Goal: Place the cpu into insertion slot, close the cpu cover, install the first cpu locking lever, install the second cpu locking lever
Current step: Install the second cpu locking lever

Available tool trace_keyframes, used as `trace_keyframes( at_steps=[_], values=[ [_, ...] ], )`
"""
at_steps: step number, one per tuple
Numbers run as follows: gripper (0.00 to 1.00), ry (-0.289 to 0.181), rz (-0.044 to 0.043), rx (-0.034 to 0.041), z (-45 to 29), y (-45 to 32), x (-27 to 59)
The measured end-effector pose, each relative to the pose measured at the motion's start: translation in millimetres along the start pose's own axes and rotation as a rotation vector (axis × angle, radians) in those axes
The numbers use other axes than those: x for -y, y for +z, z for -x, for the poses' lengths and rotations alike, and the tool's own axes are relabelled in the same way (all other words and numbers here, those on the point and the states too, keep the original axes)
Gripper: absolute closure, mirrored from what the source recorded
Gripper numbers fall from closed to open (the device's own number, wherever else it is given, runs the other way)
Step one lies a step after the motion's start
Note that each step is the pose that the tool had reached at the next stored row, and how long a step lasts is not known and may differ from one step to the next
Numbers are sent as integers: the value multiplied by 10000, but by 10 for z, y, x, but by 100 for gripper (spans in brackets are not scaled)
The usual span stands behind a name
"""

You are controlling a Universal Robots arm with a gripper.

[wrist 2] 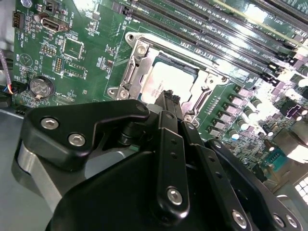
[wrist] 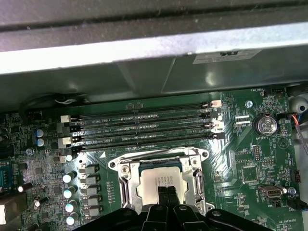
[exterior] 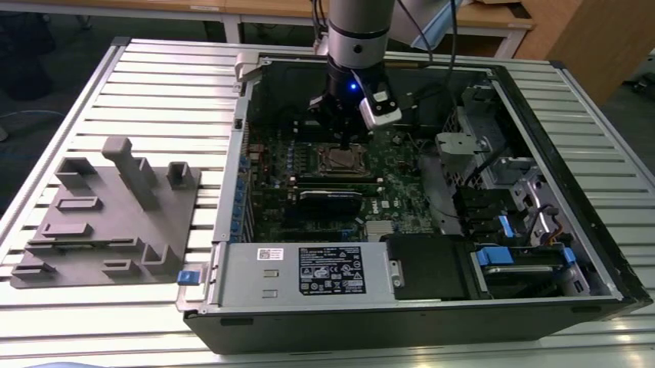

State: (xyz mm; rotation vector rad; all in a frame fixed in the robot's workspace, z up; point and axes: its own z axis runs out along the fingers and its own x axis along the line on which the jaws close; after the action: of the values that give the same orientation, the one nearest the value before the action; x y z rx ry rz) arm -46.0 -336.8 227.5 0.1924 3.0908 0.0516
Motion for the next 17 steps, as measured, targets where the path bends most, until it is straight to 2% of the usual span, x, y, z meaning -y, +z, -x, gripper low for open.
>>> trace_keyframes(
  at_steps=[10, 17],
  values=[
    [89, 2, 2, 2, 18, -3, 145],
    [89, 3, 2, 2, 19, -13, 150]
  ],
)
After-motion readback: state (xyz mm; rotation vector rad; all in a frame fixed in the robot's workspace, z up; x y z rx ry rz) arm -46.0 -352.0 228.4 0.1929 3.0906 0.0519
